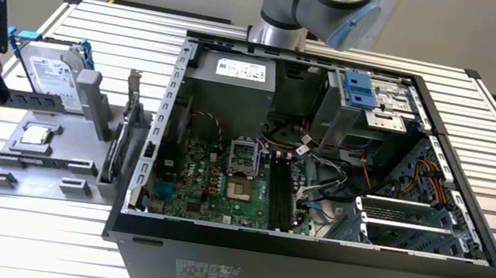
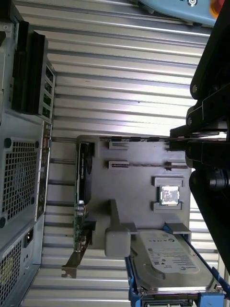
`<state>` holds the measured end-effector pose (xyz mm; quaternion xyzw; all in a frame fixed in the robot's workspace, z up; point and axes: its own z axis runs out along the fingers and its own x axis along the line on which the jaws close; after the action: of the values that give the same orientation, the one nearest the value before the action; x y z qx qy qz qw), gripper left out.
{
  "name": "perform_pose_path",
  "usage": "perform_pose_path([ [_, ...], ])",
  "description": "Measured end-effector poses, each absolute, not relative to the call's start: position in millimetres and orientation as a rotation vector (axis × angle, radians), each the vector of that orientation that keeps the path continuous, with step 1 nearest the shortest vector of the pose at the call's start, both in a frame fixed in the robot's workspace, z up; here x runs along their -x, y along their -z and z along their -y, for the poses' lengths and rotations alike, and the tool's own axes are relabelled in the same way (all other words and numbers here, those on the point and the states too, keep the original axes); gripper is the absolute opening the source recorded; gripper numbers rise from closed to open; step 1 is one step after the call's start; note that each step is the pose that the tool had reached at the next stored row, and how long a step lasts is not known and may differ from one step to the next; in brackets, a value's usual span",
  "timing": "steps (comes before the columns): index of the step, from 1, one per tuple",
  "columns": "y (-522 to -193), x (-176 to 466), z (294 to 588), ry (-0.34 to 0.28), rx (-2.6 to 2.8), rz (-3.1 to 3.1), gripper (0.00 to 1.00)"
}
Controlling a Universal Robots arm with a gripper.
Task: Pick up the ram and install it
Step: 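Pick up the ram and move it above insertion slot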
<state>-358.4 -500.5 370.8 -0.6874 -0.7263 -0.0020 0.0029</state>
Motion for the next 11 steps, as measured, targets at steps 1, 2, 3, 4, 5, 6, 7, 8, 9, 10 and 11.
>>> perform_pose_path([
  [1, -371, 357, 500, 0.007, 2.155, 2.277, 0.00],
  [2, -371, 356, 501, 0.006, 2.155, 2.277, 0.00],
  [3, -371, 355, 501, 0.007, 2.155, 2.277, 0.00],
  [4, -371, 354, 500, 0.006, 2.155, 2.277, 0.00],
  [5, -371, 353, 500, 0.006, 2.155, 2.277, 0.00],
  [6, -371, 352, 500, 0.006, 2.155, 2.277, 0.00],
  [7, -371, 351, 500, 0.006, 2.155, 2.277, 0.00],
  [8, -371, 350, 500, 0.006, 2.155, 2.277, 0.00],
  [9, -371, 348, 500, 0.007, 2.155, 2.277, 0.00],
  [10, -371, 347, 500, 0.007, 2.155, 2.277, 0.00],
  [11, -371, 345, 500, 0.007, 2.155, 2.277, 0.00],
])
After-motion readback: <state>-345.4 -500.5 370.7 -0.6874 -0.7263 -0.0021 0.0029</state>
